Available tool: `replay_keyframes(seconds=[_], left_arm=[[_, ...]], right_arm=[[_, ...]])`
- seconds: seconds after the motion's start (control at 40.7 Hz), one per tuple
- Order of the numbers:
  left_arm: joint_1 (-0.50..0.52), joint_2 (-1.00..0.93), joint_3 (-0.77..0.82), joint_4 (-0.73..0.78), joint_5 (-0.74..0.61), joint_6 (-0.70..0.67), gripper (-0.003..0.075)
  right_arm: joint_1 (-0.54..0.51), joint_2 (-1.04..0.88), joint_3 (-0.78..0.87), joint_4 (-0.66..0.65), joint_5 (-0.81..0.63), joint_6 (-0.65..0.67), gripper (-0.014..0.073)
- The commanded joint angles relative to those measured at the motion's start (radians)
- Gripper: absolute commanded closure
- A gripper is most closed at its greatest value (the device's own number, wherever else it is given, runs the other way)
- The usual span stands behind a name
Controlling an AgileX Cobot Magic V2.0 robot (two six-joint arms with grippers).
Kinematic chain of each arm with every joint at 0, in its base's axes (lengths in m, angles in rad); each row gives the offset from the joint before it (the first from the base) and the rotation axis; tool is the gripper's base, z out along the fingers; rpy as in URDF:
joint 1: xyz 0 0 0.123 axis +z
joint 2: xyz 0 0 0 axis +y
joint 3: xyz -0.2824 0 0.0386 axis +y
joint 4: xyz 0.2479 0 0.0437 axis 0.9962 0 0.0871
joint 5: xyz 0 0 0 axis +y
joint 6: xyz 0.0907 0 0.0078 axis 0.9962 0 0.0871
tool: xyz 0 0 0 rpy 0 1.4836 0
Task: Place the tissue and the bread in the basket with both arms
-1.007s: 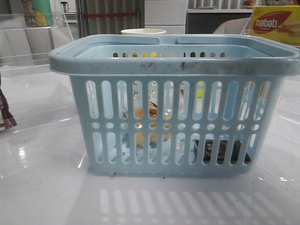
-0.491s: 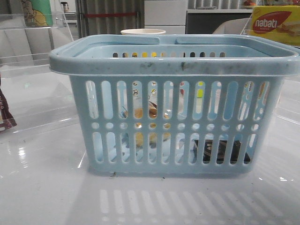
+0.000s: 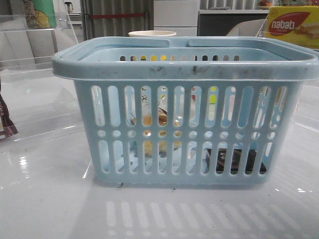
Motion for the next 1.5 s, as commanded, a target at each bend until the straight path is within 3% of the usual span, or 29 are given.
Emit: replay_keyframes(seconds=[0.0,0.712,0.835,1.154,1.302,1.473], left_arm=[[-0.003,-0.001,-0.027,-0.008,-0.060,-0.010,0.0629],[0.025,-0.071,0.001,0.004,-0.093,-0.007,0.0627],[0.130,-0.168,0.094,0.000,-0.246,-0.009,0.0627],[0.398,-0.496,0.584,-0.068,-0.753,-0.009,0.0627],[0.477,-0.624,0.721,-0.109,-0.825,-0.009,0.0627],[0.527,-0.705,0.774,-0.111,-0.835,-0.009,0.0627]], right_arm=[[0.001,0.003,-0.025,-0.015,-0.068,-0.010,0.0573],[0.001,0.003,-0.025,-0.015,-0.049,-0.010,0.0567],[0.001,0.003,-0.025,-0.015,-0.049,-0.010,0.0567],[0.001,0.003,-0.025,-0.015,-0.049,-0.010,0.0567],[0.001,0.003,-0.025,-0.015,-0.049,-0.010,0.0567],[0.001,0.003,-0.025,-0.015,-0.049,-0.010,0.0567]])
